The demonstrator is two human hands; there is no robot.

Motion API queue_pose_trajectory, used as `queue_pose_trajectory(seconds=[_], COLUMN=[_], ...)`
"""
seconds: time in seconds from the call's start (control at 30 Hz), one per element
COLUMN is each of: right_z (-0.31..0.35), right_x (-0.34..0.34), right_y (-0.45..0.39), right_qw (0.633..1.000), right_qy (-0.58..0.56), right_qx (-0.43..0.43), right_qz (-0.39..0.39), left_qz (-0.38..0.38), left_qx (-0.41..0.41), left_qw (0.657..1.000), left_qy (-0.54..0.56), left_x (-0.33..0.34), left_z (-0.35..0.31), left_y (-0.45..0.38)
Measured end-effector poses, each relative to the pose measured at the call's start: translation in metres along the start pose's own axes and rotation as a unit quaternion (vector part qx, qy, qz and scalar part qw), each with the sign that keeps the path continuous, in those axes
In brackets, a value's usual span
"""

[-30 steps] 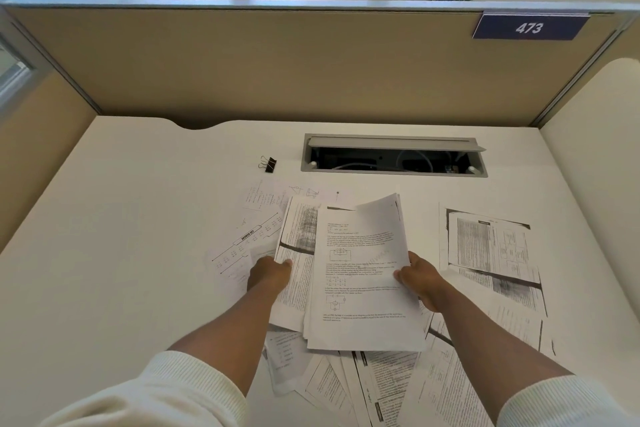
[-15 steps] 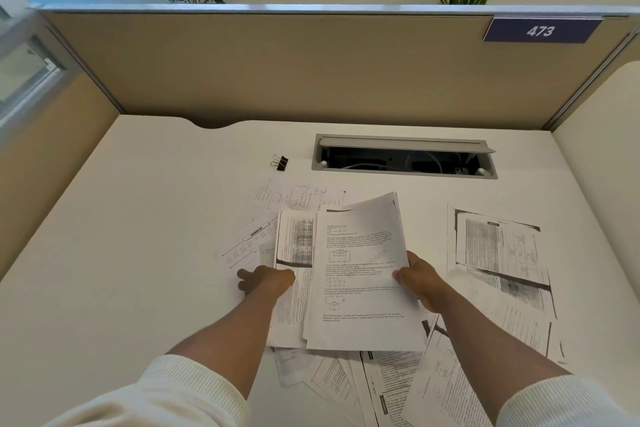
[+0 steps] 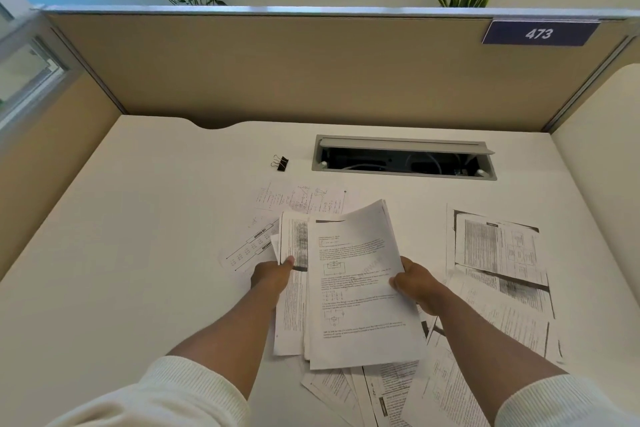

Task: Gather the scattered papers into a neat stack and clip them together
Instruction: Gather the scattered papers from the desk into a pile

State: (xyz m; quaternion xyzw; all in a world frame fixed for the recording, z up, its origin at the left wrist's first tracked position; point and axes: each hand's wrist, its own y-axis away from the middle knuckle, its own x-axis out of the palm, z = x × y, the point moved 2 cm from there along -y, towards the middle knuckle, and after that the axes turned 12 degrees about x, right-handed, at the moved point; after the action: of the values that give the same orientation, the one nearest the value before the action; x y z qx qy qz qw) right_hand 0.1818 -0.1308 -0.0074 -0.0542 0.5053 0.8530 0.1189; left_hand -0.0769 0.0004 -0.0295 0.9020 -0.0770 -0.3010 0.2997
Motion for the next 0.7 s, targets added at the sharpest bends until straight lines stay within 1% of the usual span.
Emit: queue_pose_trajectory(seconds=[0.23,0.4,0.47,0.57,0.7], right_z=[0.004,0.005,0.005,0.007,0.009], right_x=[-0.007,-0.012,-0.011,-0.011,-0.014], right_y=[0.005,0.002,0.0,0.002,0.004], right_qw=[0.998,0.997,0.997,0.997,0.996], right_qy=[-0.068,-0.074,-0.077,-0.073,-0.078], right_qx=[-0.002,0.0,0.003,0.001,-0.02], right_qz=[-0.015,-0.024,-0.024,-0.027,-0.046], left_qz=[-0.033,0.025,0.048,0.062,0.056], left_qx=[0.026,-0.009,-0.014,-0.003,0.031], left_qw=[0.997,0.991,0.989,0.992,0.992], left_qy=[0.07,0.132,0.14,0.113,0.109], left_x=[-0.002,-0.001,0.002,0.005,0.004], left_z=[-0.003,0.0,0.0,0.001,-0.003], left_y=[-0.008,-0.015,-0.014,-0.015,-0.016])
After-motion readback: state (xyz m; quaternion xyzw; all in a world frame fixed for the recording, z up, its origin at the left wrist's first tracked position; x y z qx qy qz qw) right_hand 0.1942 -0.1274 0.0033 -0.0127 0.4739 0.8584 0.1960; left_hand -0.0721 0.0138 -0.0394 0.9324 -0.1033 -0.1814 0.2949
